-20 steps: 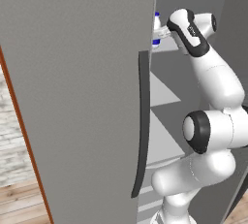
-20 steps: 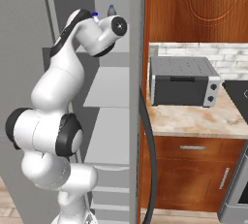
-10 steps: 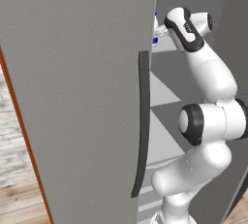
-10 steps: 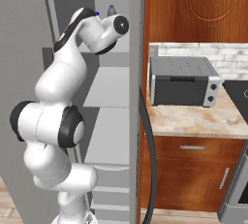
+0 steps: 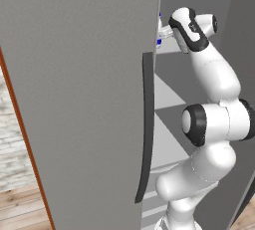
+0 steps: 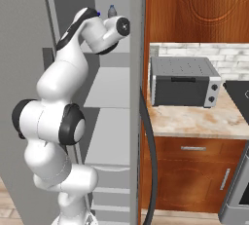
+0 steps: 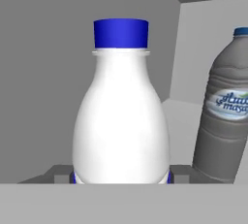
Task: Take the bottled waters from the counter and place them in the freezer to freeze. Close the freezer door after placing the bottles.
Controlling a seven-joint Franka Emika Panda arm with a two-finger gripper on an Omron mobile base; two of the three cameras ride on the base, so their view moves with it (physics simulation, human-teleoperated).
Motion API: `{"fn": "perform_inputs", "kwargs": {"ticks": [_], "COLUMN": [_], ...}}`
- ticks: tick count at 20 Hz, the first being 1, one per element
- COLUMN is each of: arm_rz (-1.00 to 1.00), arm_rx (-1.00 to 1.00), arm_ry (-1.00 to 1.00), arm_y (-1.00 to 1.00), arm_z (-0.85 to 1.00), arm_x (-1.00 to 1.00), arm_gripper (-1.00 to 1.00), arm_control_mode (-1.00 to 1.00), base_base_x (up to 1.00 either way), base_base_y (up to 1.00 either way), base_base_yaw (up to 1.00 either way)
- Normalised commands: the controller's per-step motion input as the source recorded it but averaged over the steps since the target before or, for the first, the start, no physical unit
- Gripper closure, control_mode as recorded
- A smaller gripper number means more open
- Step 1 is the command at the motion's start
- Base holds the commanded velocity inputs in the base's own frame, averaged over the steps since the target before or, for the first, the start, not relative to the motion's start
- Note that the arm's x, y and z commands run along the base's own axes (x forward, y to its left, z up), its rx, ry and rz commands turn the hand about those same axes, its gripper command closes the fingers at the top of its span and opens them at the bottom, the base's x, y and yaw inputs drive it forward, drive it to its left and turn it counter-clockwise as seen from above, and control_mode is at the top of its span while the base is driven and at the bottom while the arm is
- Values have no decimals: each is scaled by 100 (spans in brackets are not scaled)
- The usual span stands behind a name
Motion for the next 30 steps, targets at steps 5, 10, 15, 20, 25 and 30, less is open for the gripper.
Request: {"fn": "perform_inputs", "kwargs": {"ticks": [5, 10, 15, 20, 25, 30], "arm_rz": [1, 0, 0, 0, 0, 0], "arm_rx": [0, 0, 0, 0, 0, 0], "arm_ry": [-1, 0, 0, 0, -1, 0], "arm_y": [0, 0, 0, 0, 0, 0], "arm_z": [-17, -11, -10, -19, -27, -2], "arm_x": [1, 0, 3, 16, 6, 0], "arm_gripper": [100, 100, 100, 100, 100, 100], "arm_control_mode": [-100, -100, -100, -100, -100, -100], "base_base_x": [0, 0, 0, 0, 0, 0], "base_base_y": [0, 0, 0, 0, 0, 0], "base_base_yaw": [0, 0, 0, 0, 0, 0]}}
